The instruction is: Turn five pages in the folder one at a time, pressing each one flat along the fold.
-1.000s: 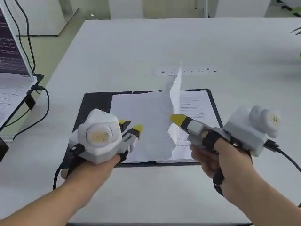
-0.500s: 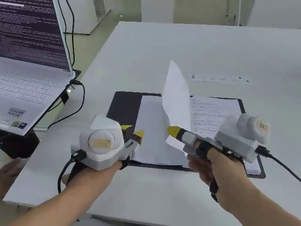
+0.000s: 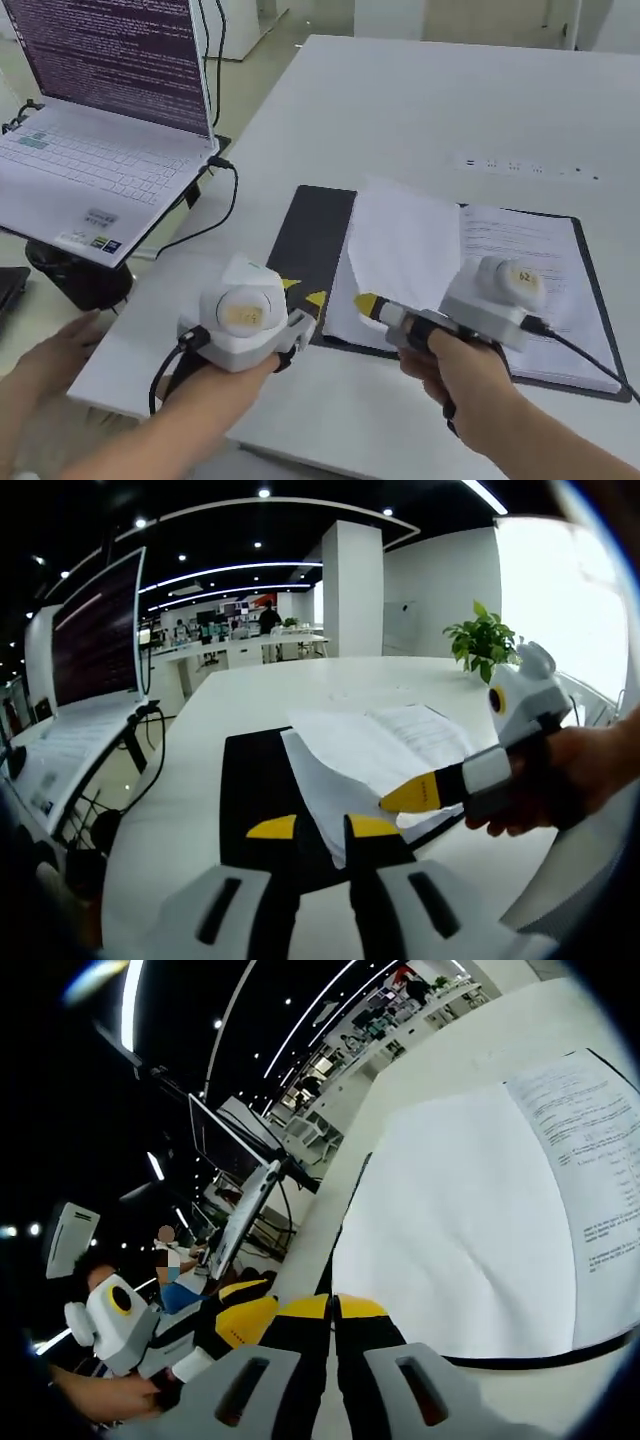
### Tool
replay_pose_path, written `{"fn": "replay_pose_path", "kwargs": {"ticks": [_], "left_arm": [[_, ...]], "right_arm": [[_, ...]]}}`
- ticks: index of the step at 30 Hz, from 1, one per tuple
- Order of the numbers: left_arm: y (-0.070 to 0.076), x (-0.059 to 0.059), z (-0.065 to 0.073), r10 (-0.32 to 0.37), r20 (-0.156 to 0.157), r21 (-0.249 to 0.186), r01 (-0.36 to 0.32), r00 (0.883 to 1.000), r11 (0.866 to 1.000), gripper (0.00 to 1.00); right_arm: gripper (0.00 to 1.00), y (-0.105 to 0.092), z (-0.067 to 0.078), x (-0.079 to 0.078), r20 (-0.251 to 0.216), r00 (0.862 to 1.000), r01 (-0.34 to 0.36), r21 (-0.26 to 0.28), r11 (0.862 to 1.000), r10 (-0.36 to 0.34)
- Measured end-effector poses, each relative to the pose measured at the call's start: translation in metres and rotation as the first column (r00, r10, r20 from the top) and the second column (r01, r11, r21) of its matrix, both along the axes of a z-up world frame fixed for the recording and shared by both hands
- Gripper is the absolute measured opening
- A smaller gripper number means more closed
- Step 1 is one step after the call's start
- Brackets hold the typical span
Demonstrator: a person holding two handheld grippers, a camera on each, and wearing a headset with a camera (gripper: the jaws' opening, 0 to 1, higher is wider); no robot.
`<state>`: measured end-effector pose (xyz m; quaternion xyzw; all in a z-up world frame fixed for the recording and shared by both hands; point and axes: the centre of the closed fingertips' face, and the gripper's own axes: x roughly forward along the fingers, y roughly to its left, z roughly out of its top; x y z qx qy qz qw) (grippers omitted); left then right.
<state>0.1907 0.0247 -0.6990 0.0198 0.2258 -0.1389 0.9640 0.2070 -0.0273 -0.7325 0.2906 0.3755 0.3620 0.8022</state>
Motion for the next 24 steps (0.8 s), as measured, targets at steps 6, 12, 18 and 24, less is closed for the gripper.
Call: {"fn": "replay_pose_path", "kwargs": {"ticks": [6, 12, 18, 24], "left_arm": [[0.003, -0.003, -0.009, 0.004, -0.024, 0.006, -0.003, 1.000, 1.000, 0.15], [0.003, 0.001, -0.013, -0.003, -0.038, 0.015, 0.004, 0.999, 1.000, 0.15], [-0.001, 0.007, -0.018, -0.015, -0.052, 0.018, 0.016, 0.999, 1.000, 0.15], [-0.021, 0.014, -0.030, -0.063, -0.072, 0.032, 0.065, 0.995, 0.997, 0.14]], "right_arm": [[0.02, 0.011, -0.025, -0.002, -0.019, 1.000, -0.024, -0.034, 0.999, 0.023], [0.01, 0.014, -0.040, -0.010, -0.037, 0.999, -0.040, -0.055, 0.998, 0.038], [0.01, 0.017, -0.046, -0.017, -0.059, 0.997, -0.053, -0.057, 0.997, 0.049], [0.00, 0.007, -0.037, -0.024, -0.043, 0.997, -0.065, -0.054, 0.996, 0.062]]}}
